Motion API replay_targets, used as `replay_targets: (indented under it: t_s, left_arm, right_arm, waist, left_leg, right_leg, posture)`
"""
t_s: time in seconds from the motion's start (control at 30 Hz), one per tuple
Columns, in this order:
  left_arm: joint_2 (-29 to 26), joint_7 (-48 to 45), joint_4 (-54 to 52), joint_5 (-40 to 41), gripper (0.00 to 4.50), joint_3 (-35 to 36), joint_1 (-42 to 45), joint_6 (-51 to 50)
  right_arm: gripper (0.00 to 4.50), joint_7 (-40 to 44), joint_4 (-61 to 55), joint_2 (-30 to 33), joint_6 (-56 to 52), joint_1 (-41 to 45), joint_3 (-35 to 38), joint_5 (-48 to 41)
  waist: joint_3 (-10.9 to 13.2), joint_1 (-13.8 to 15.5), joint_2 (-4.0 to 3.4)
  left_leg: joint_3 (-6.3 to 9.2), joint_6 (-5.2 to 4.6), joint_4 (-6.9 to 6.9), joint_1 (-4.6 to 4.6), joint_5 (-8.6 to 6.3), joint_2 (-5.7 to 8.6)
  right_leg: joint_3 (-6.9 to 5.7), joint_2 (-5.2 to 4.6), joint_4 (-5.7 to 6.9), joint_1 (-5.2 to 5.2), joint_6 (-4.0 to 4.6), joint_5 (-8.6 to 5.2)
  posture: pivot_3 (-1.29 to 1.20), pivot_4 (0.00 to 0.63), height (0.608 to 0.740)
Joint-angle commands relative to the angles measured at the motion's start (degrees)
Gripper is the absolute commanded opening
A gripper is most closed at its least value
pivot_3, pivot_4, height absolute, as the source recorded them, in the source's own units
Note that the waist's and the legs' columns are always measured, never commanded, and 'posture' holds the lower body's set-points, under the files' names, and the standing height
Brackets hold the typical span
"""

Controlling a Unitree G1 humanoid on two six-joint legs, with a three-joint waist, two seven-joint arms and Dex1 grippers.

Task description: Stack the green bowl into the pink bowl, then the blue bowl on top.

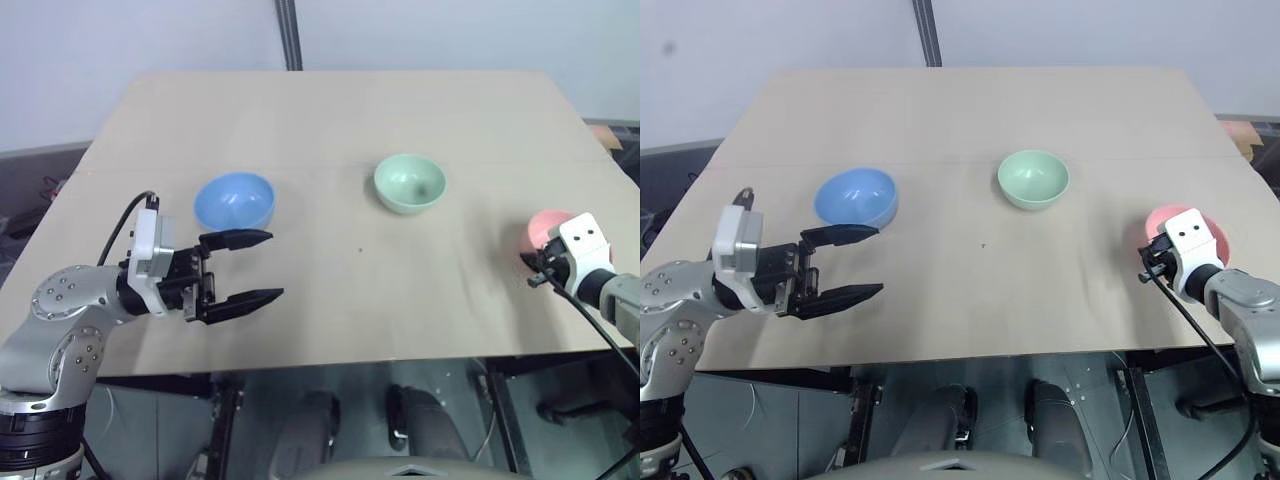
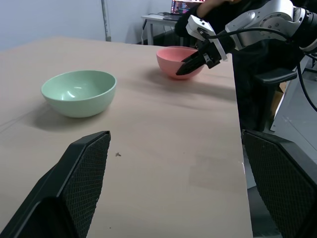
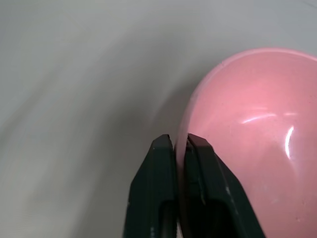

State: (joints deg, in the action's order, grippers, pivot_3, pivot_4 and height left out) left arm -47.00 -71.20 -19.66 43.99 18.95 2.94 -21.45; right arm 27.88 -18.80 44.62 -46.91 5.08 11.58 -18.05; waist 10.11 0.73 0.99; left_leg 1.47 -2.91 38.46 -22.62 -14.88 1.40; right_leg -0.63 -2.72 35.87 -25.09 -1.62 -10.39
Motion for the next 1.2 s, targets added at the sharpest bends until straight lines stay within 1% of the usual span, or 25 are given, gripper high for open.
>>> replay_targets:
  t_s: [0.03,0.13,0.2,0.27,0.37,0.4,0.43,0.5,0.6,0.7,0.73,0.8,0.87,0.93,0.97,1.03,1.1,1.13,1.2]
  left_arm:
    - [0.81,0.96,-1.63,-0.06,4.50,0.14,-0.22,1.15]
    - [2.11,3.09,-0.69,0.54,4.50,0.58,-0.18,0.44]
    - [2.55,3.72,0.08,1.00,4.50,1.11,-0.21,0.07]
    - [2.71,3.80,0.65,1.10,4.50,1.55,-0.45,0.09]
    - [2.74,3.77,0.95,0.83,4.50,1.57,-0.56,0.43]
    - [2.93,4.18,0.82,1.04,4.50,1.63,-0.44,0.32]
    - [3.08,4.50,0.70,1.20,4.50,1.65,-0.35,0.23]
    - [3.36,5.27,0.11,1.63,4.50,1.98,-0.41,-0.08]
    - [3.41,6.04,-1.32,2.16,4.50,2.66,-1.22,-0.44]
    - [3.42,6.47,-2.30,2.45,4.50,2.93,-1.96,-0.63]
    - [3.46,6.75,-2.71,2.50,4.50,3.10,-2.39,-0.63]
    - [3.64,7.37,-3.52,2.81,4.50,3.42,-3.23,-0.66]
    - [3.91,7.93,-4.20,2.95,4.50,3.45,-3.86,-0.58]
    - [4.08,8.12,-4.34,2.82,4.50,3.42,-4.23,-0.32]
    - [4.18,8.26,-4.35,2.86,4.50,3.47,-4.30,-0.30]
    - [4.32,8.41,-4.27,2.88,4.50,3.52,-4.34,-0.24]
    - [4.46,8.48,-4.16,2.90,4.50,3.39,-4.30,-0.15]
    - [4.50,8.47,-4.07,2.92,4.50,3.33,-4.24,-0.11]
    - [4.64,8.54,-3.74,2.79,4.50,2.99,-3.81,0.02]
  right_arm:
    - [0.06,0.64,-3.50,1.10,2.64,1.37,-0.79,1.56]
    - [0.06,5.78,-7.98,-2.20,8.30,2.77,-2.32,-2.91]
    - [0.06,10.00,-11.48,-4.37,8.80,4.32,-5.98,-6.73]
    - [0.06,11.68,-14.18,-5.70,8.66,5.84,-12.53,-6.11]
    - [0.06,13.16,-14.41,-8.75,8.77,8.40,-21.78,-4.52]
    - [0.06,13.08,-13.05,-10.24,9.21,9.88,-26.11,-2.39]
    - [0.06,12.97,-12.02,-11.20,9.55,10.88,-28.97,-0.81]
    - [0.06,12.11,-7.72,-13.38,11.10,13.73,-32.73,2.87]
    - [0.06,12.75,2.16,-15.54,14.66,19.30,-35.39,7.24]
    - [0.06,14.94,6.29,-15.93,15.94,21.69,-35.47,7.93]
    - [0.39,14.65,6.62,-16.32,15.91,22.14,-34.94,8.01]
    - [1.20,14.77,6.51,-16.37,16.49,22.80,-34.59,8.68]
    - [2.13,14.35,4.71,-16.18,16.44,22.84,-33.30,8.89]
    - [3.04,15.67,0.82,-15.37,12.99,22.99,-30.82,5.77]
    - [3.04,16.06,-0.87,-15.35,11.09,23.17,-29.19,3.75]
    - [3.04,16.77,-4.78,-16.11,5.81,24.22,-23.70,-3.35]
    - [3.04,17.74,-6.54,-15.33,3.54,26.68,-18.27,-8.22]
    - [3.04,17.94,-6.52,-14.73,3.34,27.74,-16.91,-8.89]
    - [3.04,18.52,-1.03,-11.54,10.36,30.94,-17.35,-3.09]
  waist:
    - [0.00,0.00,0.00]
    - [0.00,-0.13,0.00]
    - [0.00,-0.48,-0.01]
    - [0.01,-0.74,-0.01]
    - [0.00,-0.86,0.00]
    - [0.01,-0.81,0.01]
    - [0.00,-0.83,0.01]
    - [0.00,-0.90,0.02]
    - [-0.07,-1.32,0.15]
    - [-0.08,-1.14,0.14]
    - [-0.08,-1.11,0.14]
    - [-0.07,-1.10,0.13]
    - [-0.05,-1.21,0.11]
    - [-0.05,-1.23,0.10]
    - [-0.04,-1.21,0.10]
    - [-0.04,-1.20,0.10]
    - [-0.04,-1.21,0.09]
    - [-0.02,-1.23,0.06]
    - [-0.02,-1.28,0.05]
  left_leg:
    - [0.00,0.00,0.00,0.00,0.00,0.00]
    - [0.01,0.00,0.00,0.00,0.00,0.00]
    - [0.00,0.00,0.00,0.02,0.00,-0.06]
    - [0.02,0.00,0.00,0.04,0.00,-0.11]
    - [0.07,0.00,0.00,0.03,0.00,-0.10]
    - [0.07,0.00,0.00,0.02,0.00,-0.07]
    - [0.07,0.00,0.01,0.01,0.00,-0.05]
    - [0.03,0.00,0.03,0.01,0.00,-0.01]
    - [0.03,0.02,0.03,0.07,0.01,0.01]
    - [0.08,0.02,0.02,0.12,0.01,0.01]
    - [0.12,0.03,0.02,0.12,0.01,0.01]
    - [0.14,0.03,0.00,0.09,0.01,0.01]
    - [0.08,0.03,0.00,0.02,0.01,0.03]
    - [0.07,0.04,0.00,-0.01,0.02,0.03]
    - [0.07,0.04,-0.01,-0.02,0.01,0.03]
    - [0.12,0.03,-0.01,-0.02,0.01,0.01]
    - [0.13,0.03,-0.02,0.00,0.01,0.01]
    - [0.13,0.03,-0.02,0.00,0.01,0.01]
    - [0.09,0.02,-0.01,0.00,0.01,0.02]
  right_leg:
    - [0.00,0.00,0.00,0.00,0.00,0.00]
    - [0.00,0.00,0.00,0.00,-0.01,0.00]
    - [0.01,0.06,0.01,-0.01,-0.02,0.01]
    - [0.00,0.10,0.02,0.00,-0.20,0.11]
    - [-0.03,0.09,0.01,0.00,-0.21,0.12]
    - [-0.03,0.06,0.01,0.00,-0.18,0.10]
    - [-0.03,0.03,0.01,0.00,-0.14,0.08]
    - [-0.01,-0.02,0.01,-0.01,-0.01,0.03]
    - [-0.01,-0.04,0.02,0.01,0.13,0.11]
    - [-0.04,-0.03,0.05,0.05,0.18,0.13]
    - [-0.07,-0.03,0.05,0.06,0.20,0.13]
    - [-0.08,-0.03,0.04,0.05,0.21,0.15]
    - [-0.02,-0.05,0.04,-0.03,0.22,0.15]
    - [-0.01,-0.13,0.04,-0.05,0.21,0.17]
    - [-0.01,-0.21,0.04,-0.06,0.21,0.17]
    - [-0.04,-0.21,0.04,-0.05,0.20,0.17]
    - [-0.05,-0.21,0.03,-0.04,0.04,0.26]
    - [-0.05,-0.22,0.03,-0.04,0.04,0.26]
    - [-0.04,-0.20,0.03,-0.05,0.03,0.26]
  posture:
    - [0.00,0.150,0.740]
    - [0.00,0.150,0.740]
    - [0.00,0.150,0.740]
    - [0.00,0.150,0.740]
    - [0.00,0.150,0.740]
    - [0.00,0.150,0.740]
    - [0.00,0.150,0.740]
    - [0.00,0.150,0.740]
    - [0.00,0.150,0.740]
    - [0.00,0.150,0.740]
    - [0.00,0.150,0.740]
    - [0.00,0.150,0.740]
    - [0.00,0.150,0.740]
    - [0.00,0.150,0.740]
    - [0.00,0.150,0.740]
    - [0.00,0.150,0.740]
    - [0.00,0.150,0.740]
    - [0.00,0.150,0.740]
    - [0.00,0.150,0.740]
